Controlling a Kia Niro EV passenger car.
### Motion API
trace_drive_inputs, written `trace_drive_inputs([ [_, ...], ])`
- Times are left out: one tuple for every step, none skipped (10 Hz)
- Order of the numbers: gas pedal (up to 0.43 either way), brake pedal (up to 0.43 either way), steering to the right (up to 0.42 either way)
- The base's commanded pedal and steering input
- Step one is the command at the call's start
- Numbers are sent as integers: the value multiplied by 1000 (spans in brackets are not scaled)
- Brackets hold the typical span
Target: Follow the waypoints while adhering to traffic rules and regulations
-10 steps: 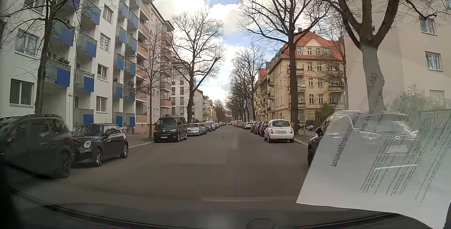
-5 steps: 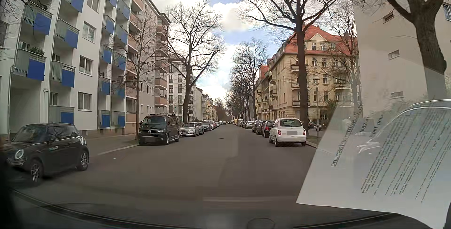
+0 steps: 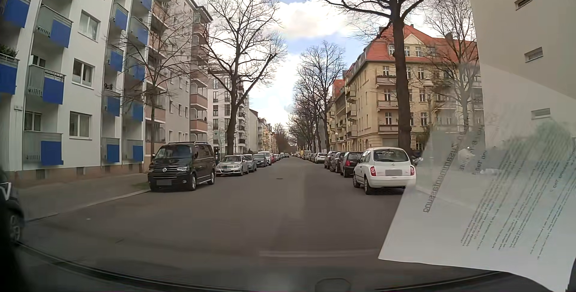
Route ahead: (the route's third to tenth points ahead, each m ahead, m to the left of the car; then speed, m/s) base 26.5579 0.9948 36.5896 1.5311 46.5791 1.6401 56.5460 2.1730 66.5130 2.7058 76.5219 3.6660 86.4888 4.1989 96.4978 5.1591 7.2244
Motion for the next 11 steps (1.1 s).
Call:
trace_drive_inputs([
  [67, 30, -3],
  [67, 30, -3],
  [67, 30, -3],
  [67, 30, -3],
  [67, 30, -2],
  [67, 24, -2],
  [67, 30, 0],
  [28, 30, 0],
  [0, 30, 1],
  [0, 30, 4],
  [0, 30, 6],
])
